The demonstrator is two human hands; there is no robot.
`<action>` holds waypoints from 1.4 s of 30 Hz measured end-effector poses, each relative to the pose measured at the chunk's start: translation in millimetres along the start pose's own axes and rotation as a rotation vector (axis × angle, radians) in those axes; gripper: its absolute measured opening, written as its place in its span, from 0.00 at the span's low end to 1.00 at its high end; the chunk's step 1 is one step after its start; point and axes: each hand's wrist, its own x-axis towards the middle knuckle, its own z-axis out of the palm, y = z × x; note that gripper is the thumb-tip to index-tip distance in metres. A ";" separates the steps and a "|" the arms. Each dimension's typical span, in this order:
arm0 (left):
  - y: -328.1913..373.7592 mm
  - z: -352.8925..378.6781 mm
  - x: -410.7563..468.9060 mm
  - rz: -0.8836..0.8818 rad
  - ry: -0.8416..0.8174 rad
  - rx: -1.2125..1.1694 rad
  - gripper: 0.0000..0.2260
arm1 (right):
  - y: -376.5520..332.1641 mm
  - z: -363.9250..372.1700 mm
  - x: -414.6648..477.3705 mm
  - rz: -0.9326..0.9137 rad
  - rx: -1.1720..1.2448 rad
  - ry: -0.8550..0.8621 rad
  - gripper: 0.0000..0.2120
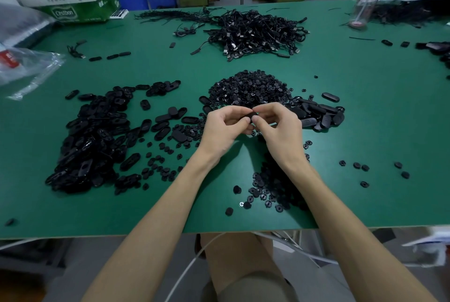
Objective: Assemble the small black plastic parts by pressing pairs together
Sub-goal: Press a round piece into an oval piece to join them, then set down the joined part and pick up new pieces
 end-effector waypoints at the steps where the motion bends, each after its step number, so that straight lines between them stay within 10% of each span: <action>1: 0.4 0.8 -0.2 0.001 0.011 0.020 0.08 | -0.3 0.7 -0.5 -0.007 0.000 -0.007 0.06; 23: 0.0 -1.8 0.3 0.077 0.047 0.016 0.07 | -4.2 0.4 -3.2 -0.055 -0.005 0.006 0.12; 32: 4.2 -15.7 -6.2 0.258 0.437 0.646 0.20 | 5.3 -10.1 8.1 0.233 0.163 0.323 0.23; 42: -8.0 -19.1 -2.0 0.090 0.242 1.135 0.15 | 21.4 -11.7 15.2 0.390 0.260 0.336 0.33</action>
